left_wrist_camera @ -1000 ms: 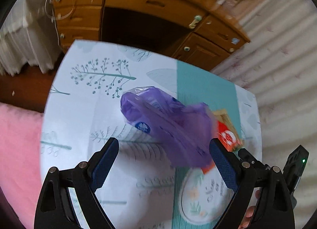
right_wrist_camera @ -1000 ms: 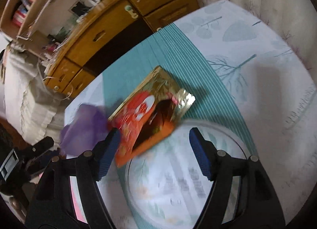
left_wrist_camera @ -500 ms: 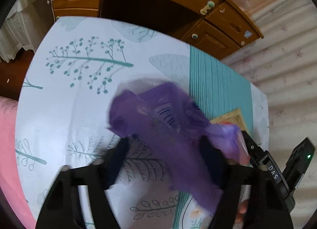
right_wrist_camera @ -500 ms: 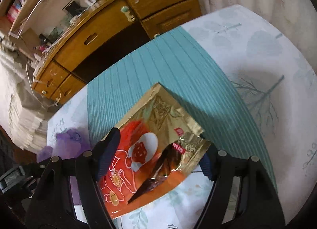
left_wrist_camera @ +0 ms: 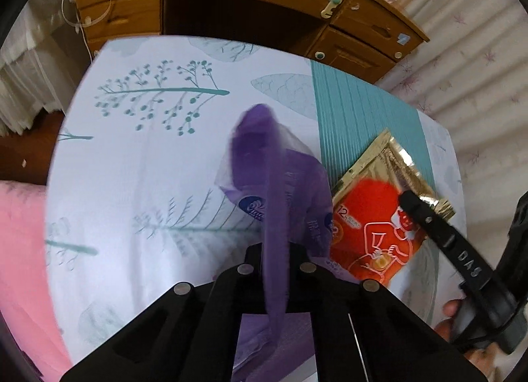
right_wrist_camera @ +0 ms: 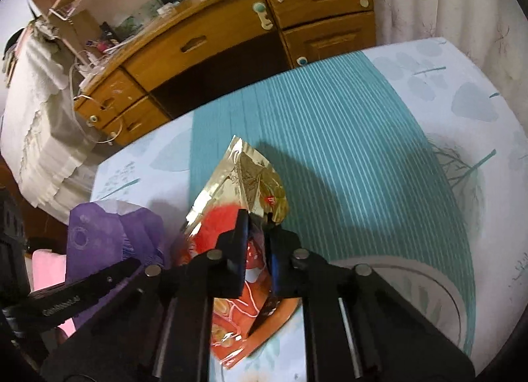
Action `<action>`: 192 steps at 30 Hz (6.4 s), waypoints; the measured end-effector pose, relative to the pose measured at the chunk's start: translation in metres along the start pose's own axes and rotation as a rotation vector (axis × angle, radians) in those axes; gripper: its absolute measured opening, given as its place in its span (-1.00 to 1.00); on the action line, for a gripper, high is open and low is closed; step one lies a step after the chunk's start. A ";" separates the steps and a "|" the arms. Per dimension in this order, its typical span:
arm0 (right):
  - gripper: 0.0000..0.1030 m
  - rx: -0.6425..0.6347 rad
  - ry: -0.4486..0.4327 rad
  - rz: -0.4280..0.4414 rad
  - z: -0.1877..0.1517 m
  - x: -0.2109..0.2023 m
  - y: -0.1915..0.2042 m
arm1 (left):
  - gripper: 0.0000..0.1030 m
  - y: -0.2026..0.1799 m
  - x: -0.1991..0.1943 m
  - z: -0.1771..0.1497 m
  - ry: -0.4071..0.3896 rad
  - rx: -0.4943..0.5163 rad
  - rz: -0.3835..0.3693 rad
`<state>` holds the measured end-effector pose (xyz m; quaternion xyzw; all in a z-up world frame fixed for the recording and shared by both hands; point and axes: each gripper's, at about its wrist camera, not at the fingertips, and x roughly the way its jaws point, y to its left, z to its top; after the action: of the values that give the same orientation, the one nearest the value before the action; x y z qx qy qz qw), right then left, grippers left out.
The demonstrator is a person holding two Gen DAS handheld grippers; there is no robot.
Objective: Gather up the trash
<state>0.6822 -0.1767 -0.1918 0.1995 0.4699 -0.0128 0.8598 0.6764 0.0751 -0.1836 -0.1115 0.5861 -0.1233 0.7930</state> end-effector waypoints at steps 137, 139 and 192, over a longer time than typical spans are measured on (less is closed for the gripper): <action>-0.06 -0.289 0.057 0.056 -0.526 -0.522 -0.143 | 0.50 -0.171 -0.344 -0.693 -0.302 0.106 0.230; -0.06 -0.297 0.029 0.051 -0.515 -0.546 -0.137 | 0.50 -0.177 -0.368 -0.689 -0.335 0.113 0.259; -0.01 -0.352 -0.122 0.038 -0.455 -0.573 -0.092 | 0.50 -0.209 -0.373 -0.629 -0.380 0.084 0.274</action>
<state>-0.0220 -0.1942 0.0260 0.0538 0.4079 0.0737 0.9084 -0.0449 -0.0216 0.0385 -0.0190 0.4305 -0.0155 0.9022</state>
